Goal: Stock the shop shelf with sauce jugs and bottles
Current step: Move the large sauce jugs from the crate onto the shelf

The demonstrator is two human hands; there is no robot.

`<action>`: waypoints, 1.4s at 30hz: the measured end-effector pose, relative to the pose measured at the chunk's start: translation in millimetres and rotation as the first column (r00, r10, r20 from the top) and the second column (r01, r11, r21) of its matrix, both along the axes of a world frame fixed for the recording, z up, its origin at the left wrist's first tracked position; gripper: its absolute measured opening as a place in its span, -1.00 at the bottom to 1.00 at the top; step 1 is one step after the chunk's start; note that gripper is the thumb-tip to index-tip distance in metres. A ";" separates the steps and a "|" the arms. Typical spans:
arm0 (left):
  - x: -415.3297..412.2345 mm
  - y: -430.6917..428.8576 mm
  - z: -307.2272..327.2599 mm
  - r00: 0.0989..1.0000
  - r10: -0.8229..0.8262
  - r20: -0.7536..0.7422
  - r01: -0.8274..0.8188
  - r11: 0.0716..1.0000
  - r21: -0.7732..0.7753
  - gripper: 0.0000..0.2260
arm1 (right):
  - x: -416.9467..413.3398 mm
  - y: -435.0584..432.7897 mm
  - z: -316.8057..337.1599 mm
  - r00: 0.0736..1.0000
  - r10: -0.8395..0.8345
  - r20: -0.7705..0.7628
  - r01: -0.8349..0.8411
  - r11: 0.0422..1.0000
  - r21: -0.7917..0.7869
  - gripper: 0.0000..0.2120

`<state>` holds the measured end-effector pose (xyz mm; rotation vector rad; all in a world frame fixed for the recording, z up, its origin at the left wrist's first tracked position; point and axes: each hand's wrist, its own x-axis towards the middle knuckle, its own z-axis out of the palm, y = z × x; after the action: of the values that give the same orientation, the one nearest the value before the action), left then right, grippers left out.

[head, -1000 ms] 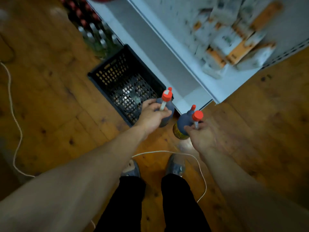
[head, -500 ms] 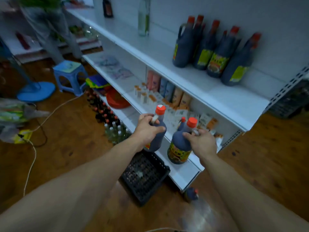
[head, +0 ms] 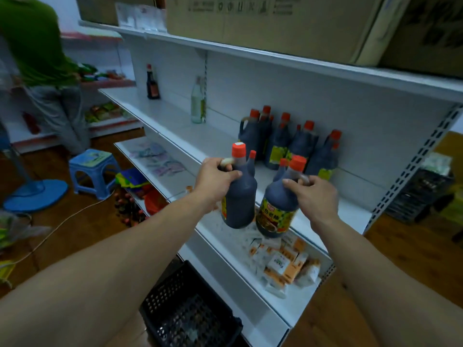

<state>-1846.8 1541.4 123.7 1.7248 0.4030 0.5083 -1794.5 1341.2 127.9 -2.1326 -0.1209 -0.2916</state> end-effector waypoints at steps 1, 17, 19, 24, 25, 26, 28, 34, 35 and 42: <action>12.8 -1.7 4.0 1.000 0.006 0.002 -0.006 1.000 0.003 -0.68 | 14.2 -3.6 2.5 1.000 0.009 0.004 -0.009 1.000 0.020 -0.59; 162.7 -20.8 -9.0 0.998 -0.047 -0.042 0.056 0.966 0.252 -0.70 | 129.6 -8.0 -24.1 1.000 -0.014 0.015 0.014 0.999 0.050 -0.70; 173.8 -16.1 -11.9 0.996 -0.082 -0.039 0.090 0.947 0.309 -0.69 | 130.7 -9.1 -32.9 1.000 -0.013 -0.005 0.013 0.999 0.030 -0.65; 176.8 -8.8 -35.2 0.985 -0.168 -0.033 0.168 0.911 0.376 -0.66 | 112.7 -1.8 -47.9 0.996 -0.025 -0.089 0.046 0.971 0.234 -0.61; 174.3 -7.3 -39.8 0.982 -0.185 -0.023 0.183 0.926 0.329 -0.63 | 107.3 2.7 -49.8 0.992 -0.021 -0.125 0.058 0.952 0.302 -0.55; 172.3 -5.2 -42.5 0.978 -0.208 -0.016 0.205 0.944 0.259 -0.60 | 102.4 7.4 -51.4 0.986 -0.013 -0.166 0.073 0.931 0.358 -0.50; 170.6 0.3 -43.7 0.965 -0.262 -0.027 0.263 0.959 0.106 -0.51 | 95.6 16.0 -50.6 0.967 -0.023 -0.253 0.121 0.917 0.381 -0.43; 175.9 17.1 -44.6 0.909 -0.386 -0.156 0.413 0.886 0.211 -0.39 | 83.2 36.6 -44.0 0.942 -0.187 -0.279 0.238 0.958 0.162 -0.36; 176.7 18.8 -44.3 0.908 -0.390 -0.156 0.417 0.876 0.240 -0.39 | 82.5 39.9 -43.9 0.939 -0.206 -0.277 0.252 0.958 0.140 -0.36; 194.3 28.2 -42.4 0.903 -0.399 -0.161 0.425 0.885 0.189 -0.41 | 103.1 55.5 -47.5 0.927 -0.257 -0.273 0.310 0.935 0.172 -0.33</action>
<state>-1652.6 1569.6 81.3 1.9948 0.0511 0.1421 -1691.3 1396.7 80.3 -1.9504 0.3557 -0.1950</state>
